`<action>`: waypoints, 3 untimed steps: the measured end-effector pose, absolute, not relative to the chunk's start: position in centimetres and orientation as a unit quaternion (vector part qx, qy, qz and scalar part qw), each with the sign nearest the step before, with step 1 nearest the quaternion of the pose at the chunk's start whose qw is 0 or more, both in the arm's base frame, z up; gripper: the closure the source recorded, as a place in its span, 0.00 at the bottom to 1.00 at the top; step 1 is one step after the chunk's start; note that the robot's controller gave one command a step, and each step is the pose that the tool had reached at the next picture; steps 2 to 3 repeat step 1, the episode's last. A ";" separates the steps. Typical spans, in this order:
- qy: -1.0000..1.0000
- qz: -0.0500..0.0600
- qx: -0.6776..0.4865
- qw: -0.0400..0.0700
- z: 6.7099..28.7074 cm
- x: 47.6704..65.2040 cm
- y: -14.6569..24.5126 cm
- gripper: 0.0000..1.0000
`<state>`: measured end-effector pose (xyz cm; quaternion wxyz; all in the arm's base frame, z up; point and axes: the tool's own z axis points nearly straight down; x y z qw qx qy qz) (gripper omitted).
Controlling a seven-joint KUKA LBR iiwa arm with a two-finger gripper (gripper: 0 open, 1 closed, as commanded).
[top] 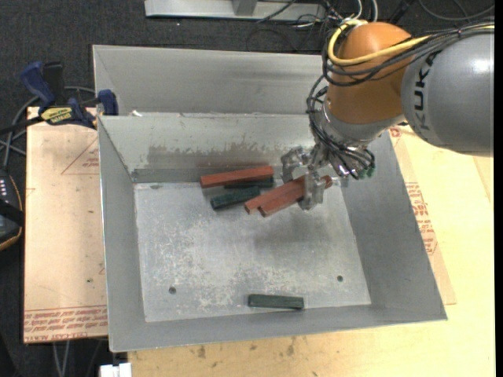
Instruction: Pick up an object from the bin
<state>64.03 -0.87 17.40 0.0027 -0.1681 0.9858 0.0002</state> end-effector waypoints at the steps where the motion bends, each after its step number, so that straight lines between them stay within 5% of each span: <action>1: 0.986 0.000 -0.167 0.003 19.3 64.1 -0.8 1.00; 3: 0.986 0.000 -0.167 0.003 19.3 64.1 -0.8 1.00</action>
Offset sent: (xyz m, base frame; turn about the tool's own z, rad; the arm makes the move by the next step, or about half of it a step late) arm 0.0000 0.0002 0.0179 0.0000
